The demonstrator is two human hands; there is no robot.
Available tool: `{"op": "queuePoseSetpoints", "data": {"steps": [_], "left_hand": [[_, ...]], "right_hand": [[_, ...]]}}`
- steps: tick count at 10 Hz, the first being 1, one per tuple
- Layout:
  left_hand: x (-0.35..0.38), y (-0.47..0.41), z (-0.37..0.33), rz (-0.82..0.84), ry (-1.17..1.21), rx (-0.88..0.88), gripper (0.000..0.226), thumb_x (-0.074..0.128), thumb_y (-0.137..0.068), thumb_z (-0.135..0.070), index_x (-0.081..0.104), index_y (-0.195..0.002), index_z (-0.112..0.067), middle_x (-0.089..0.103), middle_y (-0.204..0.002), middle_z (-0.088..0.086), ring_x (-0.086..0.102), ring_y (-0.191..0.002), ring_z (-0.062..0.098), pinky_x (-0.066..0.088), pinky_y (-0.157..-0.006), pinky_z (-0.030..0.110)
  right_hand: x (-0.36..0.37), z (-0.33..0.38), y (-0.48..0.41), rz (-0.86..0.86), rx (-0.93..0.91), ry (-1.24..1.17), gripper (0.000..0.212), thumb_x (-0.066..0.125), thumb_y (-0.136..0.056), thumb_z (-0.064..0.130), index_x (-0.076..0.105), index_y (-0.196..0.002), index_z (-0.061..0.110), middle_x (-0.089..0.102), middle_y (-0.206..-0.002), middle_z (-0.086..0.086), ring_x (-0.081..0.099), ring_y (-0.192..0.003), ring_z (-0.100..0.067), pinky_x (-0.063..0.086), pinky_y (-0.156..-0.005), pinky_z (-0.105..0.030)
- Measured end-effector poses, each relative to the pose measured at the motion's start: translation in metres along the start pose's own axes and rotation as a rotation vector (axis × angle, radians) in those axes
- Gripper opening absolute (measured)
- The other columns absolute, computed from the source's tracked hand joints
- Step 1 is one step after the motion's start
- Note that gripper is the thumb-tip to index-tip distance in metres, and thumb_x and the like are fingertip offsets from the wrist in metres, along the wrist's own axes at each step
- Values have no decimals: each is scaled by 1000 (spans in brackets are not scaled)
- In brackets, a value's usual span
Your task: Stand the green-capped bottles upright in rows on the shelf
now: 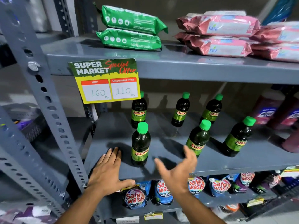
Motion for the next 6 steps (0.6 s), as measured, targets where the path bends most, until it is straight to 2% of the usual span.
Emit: {"op": "queuePoseSetpoints", "data": {"steps": [1,2,3,4,5,6], "left_hand": [[-1,1,-1,6,-20,3,139,15,-56,-107,4,-154,-9,-3,-164,11,-9,-149,24,0,-120,40],[-1,0,0,14,-28,-1,138,16,-57,-107,4,-154,-10,-3,-164,10,-9,-149,24,0,-120,40],[-3,0,-1,27,-40,-11,138,15,-56,-107,0,-154,-12,-4,-164,9,-10,-149,22,-1,-119,38],[-5,-1,-2,53,-64,-26,139,13,-54,-107,-5,-154,-12,-8,-164,8,-12,-148,22,-3,-119,38],[-14,2,-6,105,-56,-35,141,14,-53,-107,-7,-153,-10,-10,-163,10,-11,-148,23,-3,-120,39],[-23,8,-11,109,-24,-55,142,12,-52,-107,-9,-152,-8,-15,-161,13,-16,-147,24,-3,-120,40]], "right_hand": [[-34,-37,-26,-170,146,114,113,94,-57,36,26,-143,9,37,-138,-23,35,-129,-39,29,-107,-53],[-46,-69,-57,108,224,-9,91,91,-65,24,37,-138,23,53,-128,-1,51,-122,-22,41,-99,-34],[-49,-84,-64,221,199,62,68,87,-68,27,44,-118,41,57,-106,16,58,-101,-10,46,-86,-29],[-49,-86,-66,234,199,43,66,87,-68,27,42,-114,44,51,-102,27,56,-98,-8,47,-86,-30],[-52,-78,-69,302,208,-15,77,88,-66,28,42,-127,32,55,-114,16,55,-113,-12,45,-94,-30],[-63,-72,-60,345,131,-24,108,86,-65,47,21,-149,27,40,-144,2,37,-135,-15,32,-110,-33]]}}
Point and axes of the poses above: each hand's wrist, its own y-axis away from the middle knuckle, its own x-axis out of the palm, z = x × y, the point moved 3 cm from there along -y, towards the middle knuckle
